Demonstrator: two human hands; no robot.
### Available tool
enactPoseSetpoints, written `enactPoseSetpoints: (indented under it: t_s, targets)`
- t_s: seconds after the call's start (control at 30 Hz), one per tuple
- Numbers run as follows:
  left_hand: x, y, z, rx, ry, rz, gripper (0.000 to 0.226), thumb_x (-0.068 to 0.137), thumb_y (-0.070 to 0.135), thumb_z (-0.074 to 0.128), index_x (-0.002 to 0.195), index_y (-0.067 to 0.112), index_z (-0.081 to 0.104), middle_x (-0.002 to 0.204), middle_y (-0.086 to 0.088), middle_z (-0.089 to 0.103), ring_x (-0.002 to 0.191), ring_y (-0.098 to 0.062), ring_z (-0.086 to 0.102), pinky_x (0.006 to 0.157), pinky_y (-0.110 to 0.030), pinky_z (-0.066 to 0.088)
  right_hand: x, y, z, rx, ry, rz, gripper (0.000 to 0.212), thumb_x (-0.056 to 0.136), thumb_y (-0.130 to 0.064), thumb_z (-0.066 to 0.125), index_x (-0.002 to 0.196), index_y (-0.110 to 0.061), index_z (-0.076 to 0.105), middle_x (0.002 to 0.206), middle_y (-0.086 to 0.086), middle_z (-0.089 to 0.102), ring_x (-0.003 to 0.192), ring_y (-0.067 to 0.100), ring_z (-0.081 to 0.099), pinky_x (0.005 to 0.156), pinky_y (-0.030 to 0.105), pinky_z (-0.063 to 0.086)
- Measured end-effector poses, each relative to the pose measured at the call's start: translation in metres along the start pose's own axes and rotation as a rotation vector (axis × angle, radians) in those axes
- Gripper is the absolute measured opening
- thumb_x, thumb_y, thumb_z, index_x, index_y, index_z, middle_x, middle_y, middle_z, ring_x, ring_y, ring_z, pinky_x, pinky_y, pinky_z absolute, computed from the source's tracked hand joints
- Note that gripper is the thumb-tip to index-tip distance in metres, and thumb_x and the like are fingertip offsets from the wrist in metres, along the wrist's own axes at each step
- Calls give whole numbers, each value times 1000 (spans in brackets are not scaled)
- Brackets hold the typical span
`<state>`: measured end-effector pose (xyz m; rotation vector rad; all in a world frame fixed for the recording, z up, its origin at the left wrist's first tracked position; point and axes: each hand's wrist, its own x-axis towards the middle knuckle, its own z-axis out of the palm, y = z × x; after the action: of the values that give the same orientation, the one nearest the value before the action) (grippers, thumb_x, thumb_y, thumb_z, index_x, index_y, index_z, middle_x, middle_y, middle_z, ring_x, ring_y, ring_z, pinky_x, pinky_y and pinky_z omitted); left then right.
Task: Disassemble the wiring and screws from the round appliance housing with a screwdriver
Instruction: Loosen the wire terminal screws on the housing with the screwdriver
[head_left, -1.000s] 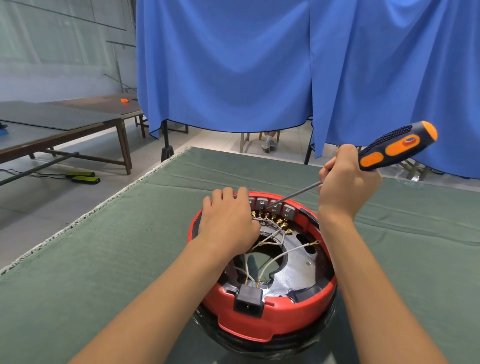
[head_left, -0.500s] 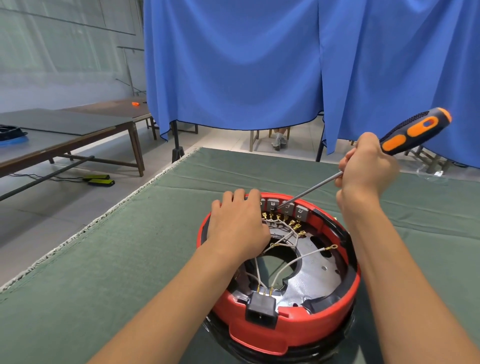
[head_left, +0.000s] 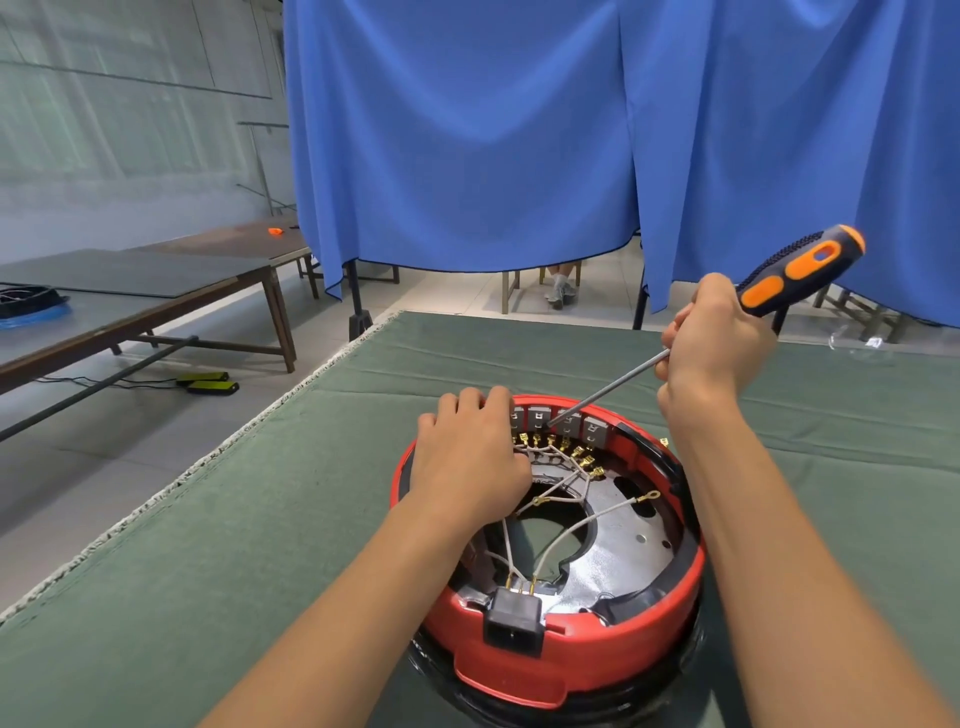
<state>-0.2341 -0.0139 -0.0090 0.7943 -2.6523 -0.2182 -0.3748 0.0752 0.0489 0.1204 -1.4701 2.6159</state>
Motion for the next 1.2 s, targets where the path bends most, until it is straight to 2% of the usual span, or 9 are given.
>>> enactPoseSetpoints:
  t_s: [0.2, 0.37, 0.5, 0.73, 1.2]
  targets:
    - [-1, 0, -1, 5, -11, -2, 44, 86, 29, 52, 128, 25, 41, 130, -3, 45, 119, -24, 37, 97, -37, 31, -13, -1, -7, 57, 21, -55, 29, 79, -12, 53, 54, -17, 38, 41, -7, 35, 38, 10, 32, 38, 17, 24]
    - [-2, 0, -3, -31, -18, 7, 40, 87, 27, 52, 127, 34, 50, 133, -3, 45, 122, -24, 36, 100, -37, 29, -31, -2, -8, 105, -35, -193, 26, 73, -12, 51, 51, -15, 39, 38, -9, 36, 36, 11, 33, 38, 16, 26]
    - [-2, 0, -4, -37, -24, 10, 36, 88, 27, 52, 122, 35, 57, 135, -3, 44, 124, -25, 36, 101, -37, 28, -36, -2, -9, 103, -64, -231, 21, 69, -15, 50, 51, -13, 41, 36, -9, 36, 35, 11, 34, 38, 15, 28]
    - [-1, -1, -2, -4, -33, 15, 27, 91, 31, 50, 114, 34, 65, 131, -4, 44, 122, -26, 35, 100, -40, 30, -19, -1, -7, 10, -44, -158, 26, 75, -11, 50, 53, -14, 38, 38, -7, 35, 37, 13, 32, 40, 16, 24]
    - [0, -1, -1, -22, -18, -3, 25, 90, 31, 52, 112, 34, 63, 127, -3, 43, 118, -25, 34, 96, -38, 29, 8, 3, 4, -70, -18, 0, 27, 79, -14, 49, 56, -18, 38, 37, -10, 34, 32, 9, 31, 37, 15, 22]
